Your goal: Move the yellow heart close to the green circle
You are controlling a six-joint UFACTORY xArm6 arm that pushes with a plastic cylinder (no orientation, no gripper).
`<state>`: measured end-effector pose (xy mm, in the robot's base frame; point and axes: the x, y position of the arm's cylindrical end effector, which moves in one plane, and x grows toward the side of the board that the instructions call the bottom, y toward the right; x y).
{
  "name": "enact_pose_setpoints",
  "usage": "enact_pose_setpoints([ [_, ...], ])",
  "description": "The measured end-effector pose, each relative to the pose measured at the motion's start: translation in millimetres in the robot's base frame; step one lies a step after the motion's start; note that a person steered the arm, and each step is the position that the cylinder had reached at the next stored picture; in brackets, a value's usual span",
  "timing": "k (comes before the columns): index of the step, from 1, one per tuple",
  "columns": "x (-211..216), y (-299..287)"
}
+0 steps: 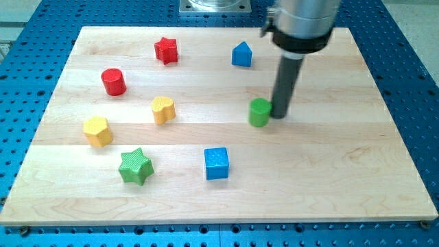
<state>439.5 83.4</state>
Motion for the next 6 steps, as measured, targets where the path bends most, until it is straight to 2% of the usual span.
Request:
enact_pose_setpoints([
  [1,0.0,-30.9],
  [2,-36.4,-37.2],
  [3,-67.3,-141.2],
  [4,-37.8,-206.3],
  [5,-28.8,-192.8],
  [6,-11.1,-125.7],
])
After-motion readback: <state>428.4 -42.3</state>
